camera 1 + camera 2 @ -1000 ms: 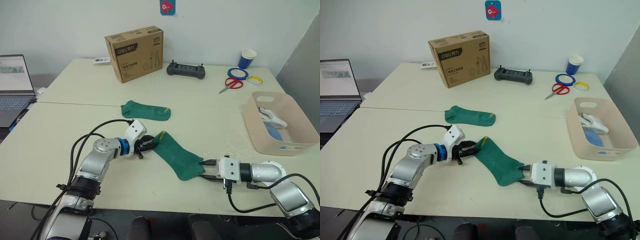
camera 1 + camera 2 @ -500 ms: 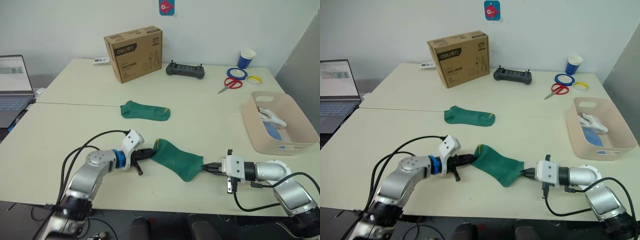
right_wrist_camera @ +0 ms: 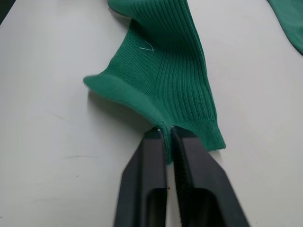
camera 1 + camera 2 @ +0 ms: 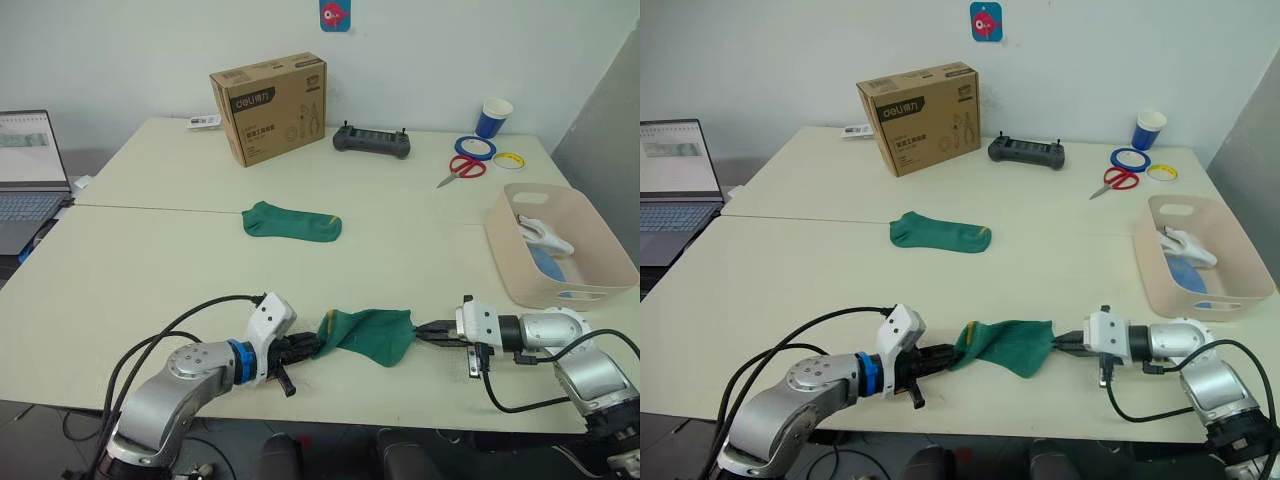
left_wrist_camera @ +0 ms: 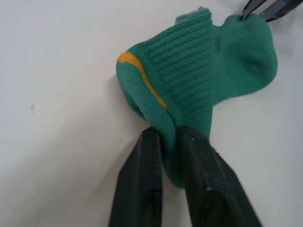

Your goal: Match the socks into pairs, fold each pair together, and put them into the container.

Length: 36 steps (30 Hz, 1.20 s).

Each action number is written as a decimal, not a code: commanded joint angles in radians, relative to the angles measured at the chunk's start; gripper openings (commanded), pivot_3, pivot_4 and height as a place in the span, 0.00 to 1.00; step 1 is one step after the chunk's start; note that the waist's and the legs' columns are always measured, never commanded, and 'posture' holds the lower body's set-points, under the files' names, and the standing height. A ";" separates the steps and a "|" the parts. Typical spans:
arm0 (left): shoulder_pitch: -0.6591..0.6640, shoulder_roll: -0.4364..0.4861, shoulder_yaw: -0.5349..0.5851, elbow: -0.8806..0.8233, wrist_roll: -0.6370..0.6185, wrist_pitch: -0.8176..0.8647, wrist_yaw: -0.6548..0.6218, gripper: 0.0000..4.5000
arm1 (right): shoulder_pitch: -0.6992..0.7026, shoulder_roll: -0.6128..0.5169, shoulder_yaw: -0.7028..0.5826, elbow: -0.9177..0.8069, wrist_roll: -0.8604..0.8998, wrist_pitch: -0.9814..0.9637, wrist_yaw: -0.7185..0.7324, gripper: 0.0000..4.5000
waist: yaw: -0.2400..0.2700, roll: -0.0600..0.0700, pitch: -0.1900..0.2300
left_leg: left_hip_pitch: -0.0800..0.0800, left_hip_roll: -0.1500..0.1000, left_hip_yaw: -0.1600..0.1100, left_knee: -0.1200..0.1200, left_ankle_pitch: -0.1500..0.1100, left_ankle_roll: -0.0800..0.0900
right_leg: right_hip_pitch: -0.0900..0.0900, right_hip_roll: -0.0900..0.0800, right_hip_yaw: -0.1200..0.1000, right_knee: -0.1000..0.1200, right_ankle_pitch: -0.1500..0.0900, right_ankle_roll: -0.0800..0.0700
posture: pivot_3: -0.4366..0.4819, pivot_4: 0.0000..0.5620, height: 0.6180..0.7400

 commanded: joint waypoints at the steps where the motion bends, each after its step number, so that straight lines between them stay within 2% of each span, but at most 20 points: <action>1: -0.017 0.006 0.052 0.005 0.001 -0.035 0.028 0.42 | 0.002 -0.018 -0.046 -0.016 0.033 0.004 0.007 0.38 | 0.000 0.000 0.000 | 0.000 0.000 0.000 0.000 0.000 0.000 | 0.000 0.000 0.000 0.000 0.000 0.000 | 0.48 0.27 1.00; 4: -0.014 0.028 0.095 0.016 -0.023 -0.052 0.010 0.64 | 0.026 -0.025 -0.095 -0.021 0.062 0.048 -0.018 0.63 | 0.000 0.000 0.000 | 0.000 0.000 0.000 0.000 0.000 0.000 | 0.000 0.000 0.000 0.000 0.000 0.000 | 0.48 0.27 1.00; 8: -0.011 0.063 0.157 0.023 -0.076 -0.039 -0.028 0.92 | 0.090 -0.016 -0.187 -0.112 0.211 0.321 -0.093 0.95 | 0.001 0.000 0.000 | 0.000 0.000 0.000 0.000 0.000 0.000 | 0.000 0.000 0.000 0.000 0.000 -0.001 | 0.48 0.27 1.00; 9: -0.007 0.077 0.174 0.034 -0.080 -0.047 -0.040 0.99 | 0.109 -0.014 -0.208 -0.144 0.258 0.402 -0.115 0.96 | 0.001 0.000 0.000 | 0.000 0.000 0.000 0.000 0.000 0.000 | 0.000 0.000 0.000 0.000 0.000 -0.001 | 0.48 0.27 1.00; 13: -0.013 0.122 0.216 0.113 -0.066 -0.109 -0.075 0.99 | 0.189 0.012 -0.277 -0.272 0.385 0.690 -0.271 0.96 | -0.001 0.000 0.000 | 0.000 0.000 0.000 0.000 0.000 0.000 | 0.000 0.000 0.000 0.000 0.000 0.000 | 0.48 0.27 1.00; 19: -0.038 0.110 0.114 0.170 -0.006 -0.202 -0.101 0.99 | 0.248 0.127 -0.358 -0.435 0.526 0.984 -0.538 0.96 | 0.001 0.000 0.000 | -0.001 0.000 0.001 0.000 0.000 0.000 | -0.001 -0.001 0.001 -0.001 0.000 0.000 | 0.48 0.27 1.00; 24: -0.092 0.037 0.060 0.189 -0.004 -0.204 -0.066 0.99 | 0.318 0.144 -0.350 -0.504 0.523 1.037 -0.599 0.96 | 0.003 -0.001 0.000 | -0.001 0.000 0.001 -0.001 0.000 0.000 | -0.001 -0.001 0.000 -0.001 0.000 0.000 | 0.48 0.27 1.00; 30: -0.121 0.026 0.006 0.203 0.033 -0.211 -0.067 0.99 | 0.320 0.168 -0.314 -0.536 0.548 1.072 -0.612 0.96 | -0.005 0.000 -0.001 | -0.001 0.000 0.000 -0.001 0.000 0.000 | -0.001 0.000 0.001 -0.001 0.000 0.000 | 0.48 0.27 1.00; 33: -0.127 0.031 -0.024 0.214 0.055 -0.214 -0.077 0.87 | 0.285 0.220 -0.281 -0.531 0.558 1.098 -0.648 0.96 | -0.013 0.000 -0.001 | 0.000 0.000 -0.001 -0.001 0.000 0.000 | -0.001 0.001 0.000 0.000 0.000 0.000 | 0.48 0.27 1.00; 36: -0.124 0.029 -0.020 0.216 0.058 -0.210 -0.066 0.66 | 0.254 0.263 -0.288 -0.534 0.592 1.147 -0.692 0.82 | -0.016 -0.001 -0.001 | -0.001 0.000 -0.001 -0.001 0.000 0.000 | -0.001 0.001 0.000 0.000 0.000 0.000 | 0.48 0.27 1.00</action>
